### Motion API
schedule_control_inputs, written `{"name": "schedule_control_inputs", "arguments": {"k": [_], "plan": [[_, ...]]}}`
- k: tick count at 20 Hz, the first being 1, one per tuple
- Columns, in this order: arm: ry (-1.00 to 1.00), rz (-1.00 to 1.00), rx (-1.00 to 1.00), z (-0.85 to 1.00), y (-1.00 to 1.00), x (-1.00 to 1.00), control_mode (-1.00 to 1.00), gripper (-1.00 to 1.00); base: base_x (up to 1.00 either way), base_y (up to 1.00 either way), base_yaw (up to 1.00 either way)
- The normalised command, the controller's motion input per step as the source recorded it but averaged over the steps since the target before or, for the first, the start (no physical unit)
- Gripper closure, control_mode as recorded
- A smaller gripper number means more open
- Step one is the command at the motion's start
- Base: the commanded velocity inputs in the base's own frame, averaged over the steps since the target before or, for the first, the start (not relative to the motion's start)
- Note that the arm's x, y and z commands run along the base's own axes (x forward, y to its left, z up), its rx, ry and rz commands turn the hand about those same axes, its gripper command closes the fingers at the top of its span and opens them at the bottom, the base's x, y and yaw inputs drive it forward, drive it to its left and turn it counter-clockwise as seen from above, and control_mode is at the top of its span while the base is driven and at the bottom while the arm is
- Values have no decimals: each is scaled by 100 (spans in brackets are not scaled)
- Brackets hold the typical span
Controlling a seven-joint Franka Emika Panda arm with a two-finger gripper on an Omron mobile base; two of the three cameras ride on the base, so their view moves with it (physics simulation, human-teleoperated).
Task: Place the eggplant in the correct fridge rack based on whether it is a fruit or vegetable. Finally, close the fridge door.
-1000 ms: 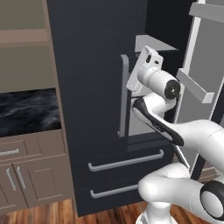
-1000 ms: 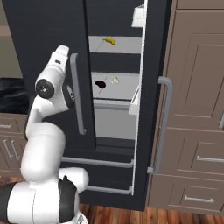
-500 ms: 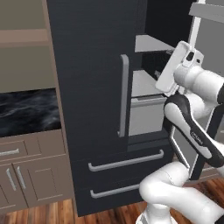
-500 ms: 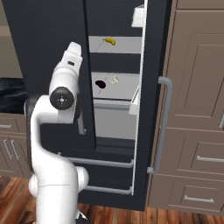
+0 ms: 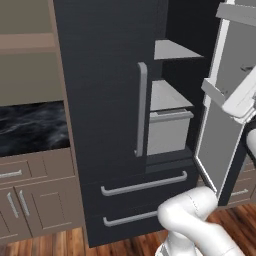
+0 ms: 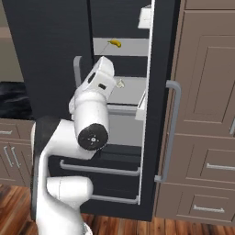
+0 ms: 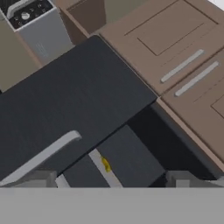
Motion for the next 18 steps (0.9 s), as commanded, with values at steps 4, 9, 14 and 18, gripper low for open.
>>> {"name": "schedule_control_inputs", "arguments": {"k": [4, 9, 14, 18], "plan": [[0, 0, 7, -22, -100, -22, -100, -100, 0, 0, 0], [1, 0, 9, -25, -100, -18, -100, -100, 0, 0, 0], [1, 1, 9, -17, -95, -29, -100, -100, 0, 0, 0], [6, -1, 16, -2, -63, -21, -100, -100, 0, 0, 0]]}}
